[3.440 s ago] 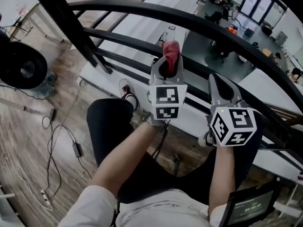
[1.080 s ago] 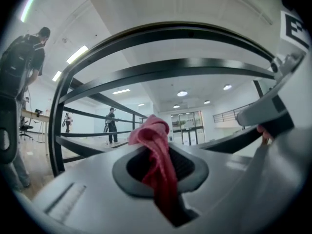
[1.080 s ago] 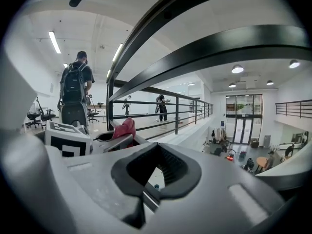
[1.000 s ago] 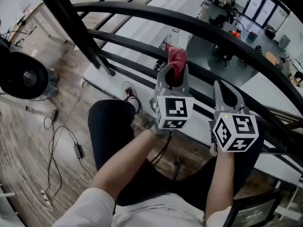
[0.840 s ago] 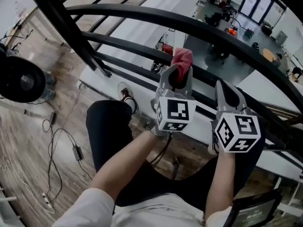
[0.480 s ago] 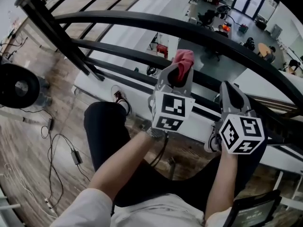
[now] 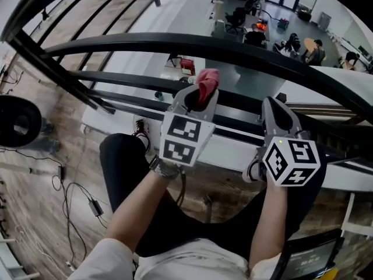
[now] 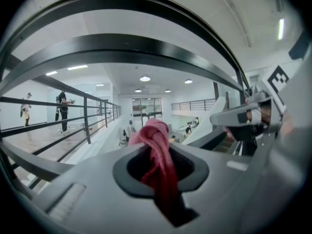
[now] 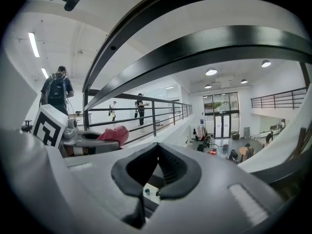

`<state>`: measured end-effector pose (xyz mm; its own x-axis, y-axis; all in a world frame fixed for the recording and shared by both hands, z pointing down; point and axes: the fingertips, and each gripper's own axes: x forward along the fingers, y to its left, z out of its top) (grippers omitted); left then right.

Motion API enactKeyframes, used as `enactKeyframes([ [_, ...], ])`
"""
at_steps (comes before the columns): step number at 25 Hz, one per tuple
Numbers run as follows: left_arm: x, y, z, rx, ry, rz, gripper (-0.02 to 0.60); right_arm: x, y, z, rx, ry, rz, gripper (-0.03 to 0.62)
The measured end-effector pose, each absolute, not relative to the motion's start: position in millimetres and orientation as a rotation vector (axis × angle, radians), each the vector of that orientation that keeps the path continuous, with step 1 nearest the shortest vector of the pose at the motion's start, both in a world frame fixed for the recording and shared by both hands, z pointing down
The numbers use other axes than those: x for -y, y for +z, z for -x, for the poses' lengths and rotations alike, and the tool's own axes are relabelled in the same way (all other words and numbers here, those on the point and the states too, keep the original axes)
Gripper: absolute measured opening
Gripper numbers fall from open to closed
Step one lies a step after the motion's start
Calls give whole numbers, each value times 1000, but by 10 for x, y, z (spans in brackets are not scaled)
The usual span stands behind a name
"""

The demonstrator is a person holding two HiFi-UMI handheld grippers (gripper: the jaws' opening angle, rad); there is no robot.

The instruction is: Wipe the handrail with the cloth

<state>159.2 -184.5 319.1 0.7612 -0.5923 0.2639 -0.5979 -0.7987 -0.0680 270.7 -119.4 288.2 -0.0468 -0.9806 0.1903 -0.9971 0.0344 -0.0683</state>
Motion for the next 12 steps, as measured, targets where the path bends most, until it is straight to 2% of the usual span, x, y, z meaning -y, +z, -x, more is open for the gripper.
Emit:
enactKeyframes([
  [6, 1844, 3187, -1700, 879, 559, -2879, 63, 1209, 2664, -2735, 2210, 224, -2149, 2],
  [12, 1799, 3212, -1737, 898, 501, -2935, 63, 1123, 2694, -2638, 2217, 247, -2139, 2],
])
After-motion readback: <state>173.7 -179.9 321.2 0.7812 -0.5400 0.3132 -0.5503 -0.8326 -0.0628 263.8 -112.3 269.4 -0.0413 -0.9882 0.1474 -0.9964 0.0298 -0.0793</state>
